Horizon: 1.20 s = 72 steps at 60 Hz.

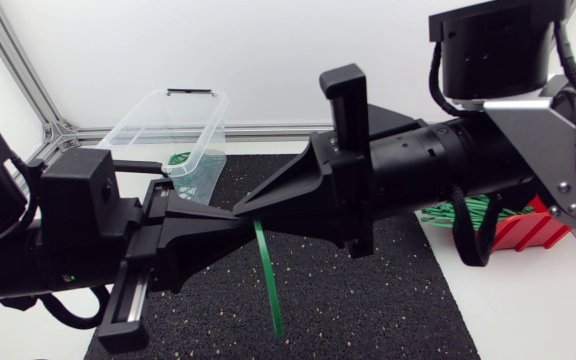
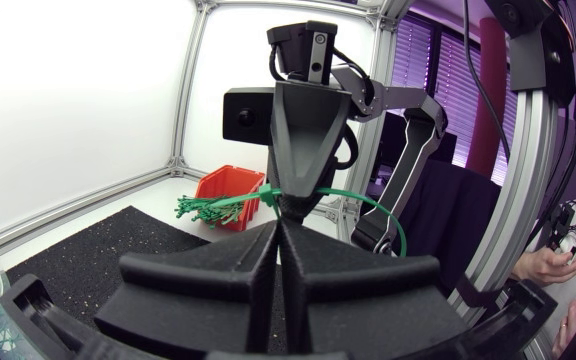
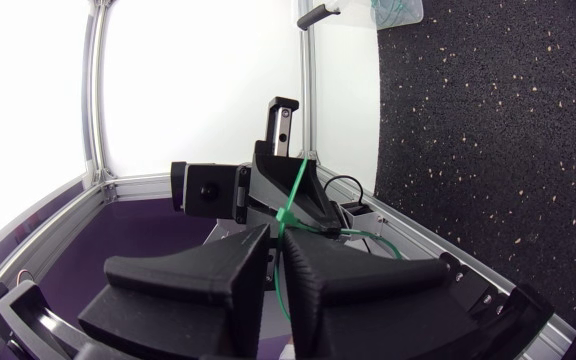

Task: Take a green cable tie from the red box, thread the tail through the head to close it, then place it in the transparent bin on the left.

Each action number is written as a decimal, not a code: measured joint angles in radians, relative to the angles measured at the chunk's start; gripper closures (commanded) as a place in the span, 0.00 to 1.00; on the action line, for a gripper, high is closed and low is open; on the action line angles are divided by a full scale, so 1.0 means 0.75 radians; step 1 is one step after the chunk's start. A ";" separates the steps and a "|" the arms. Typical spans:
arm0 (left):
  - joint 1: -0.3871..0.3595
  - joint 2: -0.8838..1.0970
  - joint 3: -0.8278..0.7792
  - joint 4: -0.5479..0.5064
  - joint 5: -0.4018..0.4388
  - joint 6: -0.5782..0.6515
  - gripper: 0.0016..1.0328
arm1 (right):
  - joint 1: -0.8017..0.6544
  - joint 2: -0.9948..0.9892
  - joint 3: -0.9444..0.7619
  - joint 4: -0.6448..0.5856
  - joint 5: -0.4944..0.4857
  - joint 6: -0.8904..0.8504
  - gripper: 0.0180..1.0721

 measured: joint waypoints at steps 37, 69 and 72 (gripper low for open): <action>0.055 0.009 0.000 0.001 0.022 0.030 0.97 | -0.071 -0.057 0.000 -0.040 0.017 -0.002 0.63; 0.025 0.019 0.000 0.001 0.022 0.030 0.97 | -0.139 0.043 0.002 -0.038 0.017 -0.006 0.72; 0.025 0.019 0.000 0.001 0.022 0.030 0.97 | -0.139 0.045 0.010 -0.039 0.017 -0.006 0.74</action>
